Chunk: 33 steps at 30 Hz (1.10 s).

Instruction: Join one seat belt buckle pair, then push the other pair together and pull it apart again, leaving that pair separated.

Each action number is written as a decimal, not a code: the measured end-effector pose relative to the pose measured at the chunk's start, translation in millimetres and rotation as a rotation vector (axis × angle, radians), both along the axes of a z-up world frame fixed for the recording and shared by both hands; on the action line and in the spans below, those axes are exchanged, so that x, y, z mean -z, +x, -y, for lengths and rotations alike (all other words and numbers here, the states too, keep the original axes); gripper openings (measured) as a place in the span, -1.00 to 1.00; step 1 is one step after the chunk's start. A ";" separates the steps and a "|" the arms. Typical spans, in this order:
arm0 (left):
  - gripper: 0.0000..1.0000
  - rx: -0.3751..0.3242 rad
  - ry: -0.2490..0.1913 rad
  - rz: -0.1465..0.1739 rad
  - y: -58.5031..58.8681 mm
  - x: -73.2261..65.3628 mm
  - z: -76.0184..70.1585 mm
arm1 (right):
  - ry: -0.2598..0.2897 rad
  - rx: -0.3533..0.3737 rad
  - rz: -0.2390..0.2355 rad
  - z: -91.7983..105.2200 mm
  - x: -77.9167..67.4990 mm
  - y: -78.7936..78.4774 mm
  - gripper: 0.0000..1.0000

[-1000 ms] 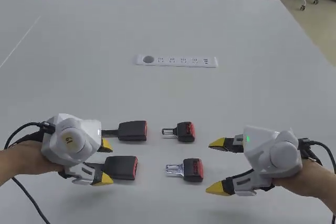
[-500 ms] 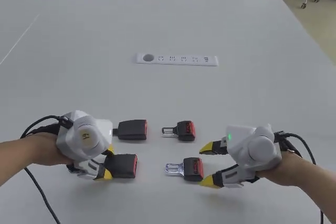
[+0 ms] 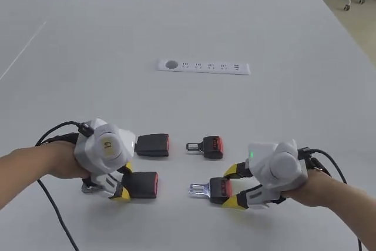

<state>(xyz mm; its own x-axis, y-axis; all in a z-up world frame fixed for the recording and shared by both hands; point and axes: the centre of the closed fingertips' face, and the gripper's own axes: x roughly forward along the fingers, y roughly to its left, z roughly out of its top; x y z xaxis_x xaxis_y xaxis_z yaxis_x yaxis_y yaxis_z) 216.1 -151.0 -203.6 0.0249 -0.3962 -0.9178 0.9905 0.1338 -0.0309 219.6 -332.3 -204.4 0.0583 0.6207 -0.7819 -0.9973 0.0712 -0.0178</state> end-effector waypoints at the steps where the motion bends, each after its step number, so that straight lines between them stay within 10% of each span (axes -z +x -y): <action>1: -0.36 0.002 0.001 0.000 -0.3 0.1 0.0 | 0.000 -0.002 0.001 -0.3 -0.2 -0.3 -0.36; 33: -0.37 0.022 0.018 -0.003 3.1 7.3 -5.2 | -0.017 -0.005 0.004 -16.4 -4.4 0.6 -0.40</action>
<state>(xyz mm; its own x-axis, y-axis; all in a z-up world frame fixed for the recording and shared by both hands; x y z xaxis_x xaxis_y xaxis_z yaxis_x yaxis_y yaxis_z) 219.3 -145.8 -210.9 0.0134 -0.3801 -0.9248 0.9932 0.1122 -0.0317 220.1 -315.9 -200.1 0.0589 0.6074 -0.7922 -0.9975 0.0661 -0.0235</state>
